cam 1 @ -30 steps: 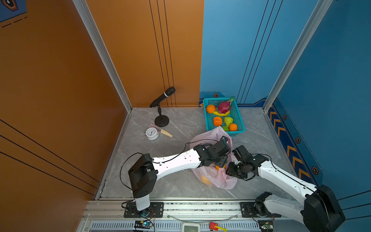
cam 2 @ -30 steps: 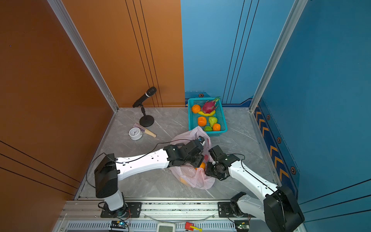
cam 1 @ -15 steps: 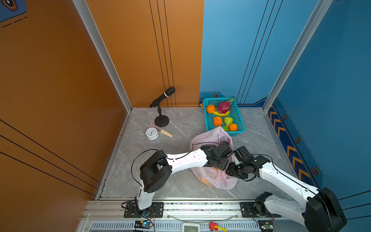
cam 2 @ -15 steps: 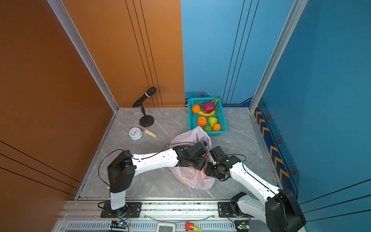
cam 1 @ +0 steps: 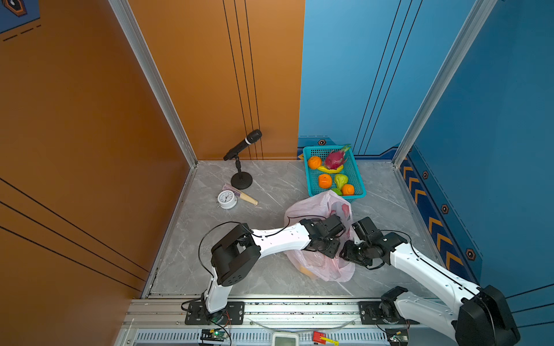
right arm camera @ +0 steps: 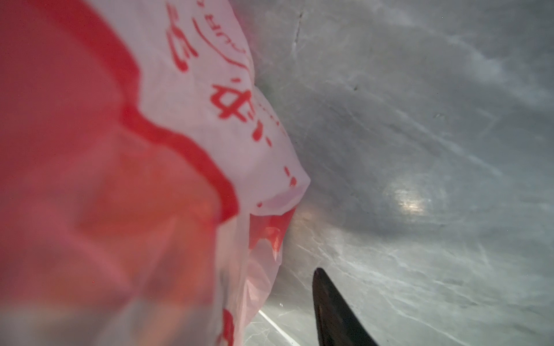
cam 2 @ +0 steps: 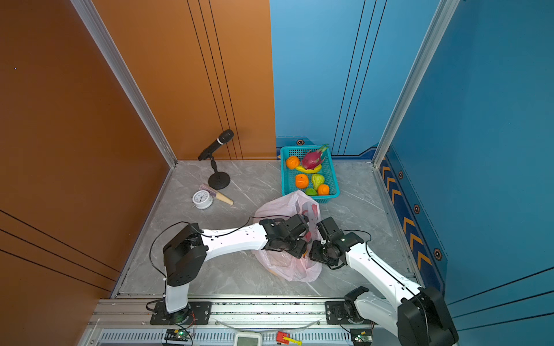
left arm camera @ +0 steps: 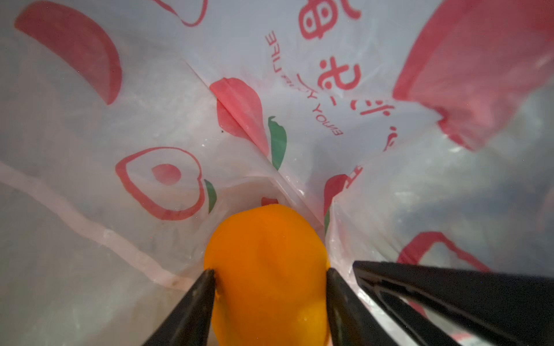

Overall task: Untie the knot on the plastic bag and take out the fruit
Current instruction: 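Close the left gripper on the orange inside the pink bag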

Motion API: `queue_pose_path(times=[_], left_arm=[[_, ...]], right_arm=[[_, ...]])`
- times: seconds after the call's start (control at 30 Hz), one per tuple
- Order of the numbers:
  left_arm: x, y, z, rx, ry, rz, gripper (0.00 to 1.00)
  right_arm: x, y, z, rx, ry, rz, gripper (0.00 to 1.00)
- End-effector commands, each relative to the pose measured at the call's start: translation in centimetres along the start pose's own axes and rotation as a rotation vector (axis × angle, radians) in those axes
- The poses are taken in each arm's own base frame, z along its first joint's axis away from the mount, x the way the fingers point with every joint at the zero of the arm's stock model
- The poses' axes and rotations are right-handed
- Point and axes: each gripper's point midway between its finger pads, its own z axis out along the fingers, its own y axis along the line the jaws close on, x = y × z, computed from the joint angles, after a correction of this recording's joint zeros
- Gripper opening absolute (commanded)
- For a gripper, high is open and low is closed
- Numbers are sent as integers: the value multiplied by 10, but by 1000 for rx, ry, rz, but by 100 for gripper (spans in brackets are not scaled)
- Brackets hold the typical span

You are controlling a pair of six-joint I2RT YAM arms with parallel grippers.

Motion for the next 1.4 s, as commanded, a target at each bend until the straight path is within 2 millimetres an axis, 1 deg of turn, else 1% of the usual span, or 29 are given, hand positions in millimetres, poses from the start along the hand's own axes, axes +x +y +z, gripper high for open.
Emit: queue_pose_path(times=[0.0,0.1,0.2,0.3,0.4,0.57,0.87,1.0,1.13,1.23,1.3,1.37], left_arm=[[16,19,12,-57,61,-14,54],[15,24,12,-72,55,-15,53],[13,26,12,-72,55,-14,49],[8,22,11,-54,39,-17,44],[1,18,8,-33,16,-26,43],[-9,12,-4,3,-34,-39,42],[-25,9,-22,42,-103,-73,34],[-34,6,-30,62,-133,-86,33],[-46,3,-42,85,-172,-97,33],[-58,0,-55,112,-210,-108,33],[-65,-2,-63,131,-236,-116,33],[-73,-5,-72,157,-262,-124,33]], right_arm=[[5,-11,1,41,12,9,47],[3,-10,1,35,3,19,48],[2,-8,0,28,-7,29,48],[1,-9,-1,30,-13,28,48],[1,-10,-5,34,-22,30,48],[-1,-11,-11,32,-54,30,48],[1,-14,-17,27,-74,44,49],[2,-16,-19,29,-85,48,49],[2,-15,-23,17,-97,56,51],[-4,-8,-35,-8,-120,59,55],[-10,-2,-46,-26,-146,61,56],[-18,4,-61,-52,-186,68,60]])
